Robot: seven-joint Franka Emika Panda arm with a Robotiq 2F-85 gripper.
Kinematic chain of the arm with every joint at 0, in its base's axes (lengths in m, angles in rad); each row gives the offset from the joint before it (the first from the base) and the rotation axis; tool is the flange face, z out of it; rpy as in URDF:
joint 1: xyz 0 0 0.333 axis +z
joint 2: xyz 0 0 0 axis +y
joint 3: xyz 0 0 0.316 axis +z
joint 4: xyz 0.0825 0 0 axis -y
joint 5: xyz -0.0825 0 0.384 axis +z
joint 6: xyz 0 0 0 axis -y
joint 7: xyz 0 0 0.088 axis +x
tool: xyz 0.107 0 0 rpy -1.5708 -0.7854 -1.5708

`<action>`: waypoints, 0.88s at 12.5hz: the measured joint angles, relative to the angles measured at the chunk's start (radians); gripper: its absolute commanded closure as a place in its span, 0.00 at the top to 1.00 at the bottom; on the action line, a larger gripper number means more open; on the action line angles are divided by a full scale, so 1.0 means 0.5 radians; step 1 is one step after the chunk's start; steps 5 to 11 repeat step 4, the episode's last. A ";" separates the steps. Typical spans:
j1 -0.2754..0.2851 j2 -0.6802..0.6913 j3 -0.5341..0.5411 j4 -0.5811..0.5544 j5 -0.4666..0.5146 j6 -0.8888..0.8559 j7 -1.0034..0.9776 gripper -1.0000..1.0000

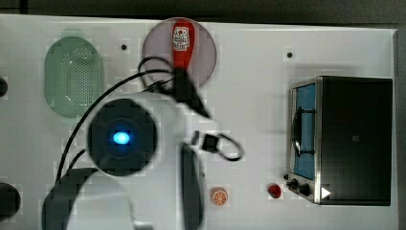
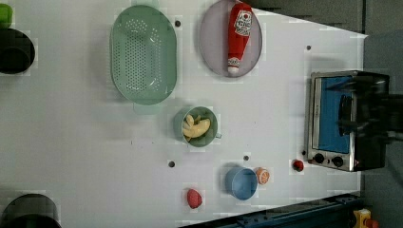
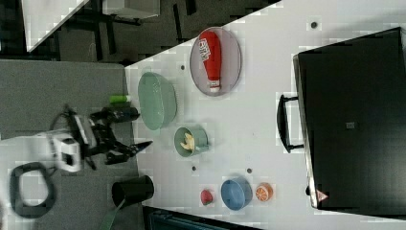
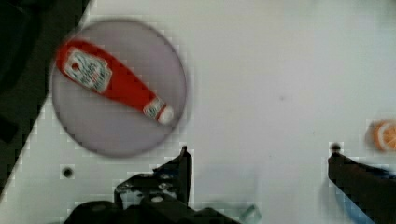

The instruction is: Pick Banana and place it in mug.

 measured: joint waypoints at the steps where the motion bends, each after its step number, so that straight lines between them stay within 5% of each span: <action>1: 0.011 -0.020 -0.100 0.098 0.025 -0.058 -0.134 1.00; 4: -0.021 -0.053 -0.333 0.275 0.075 -0.286 -0.461 1.00; 11: -0.021 -0.053 -0.333 0.275 0.075 -0.286 -0.461 1.00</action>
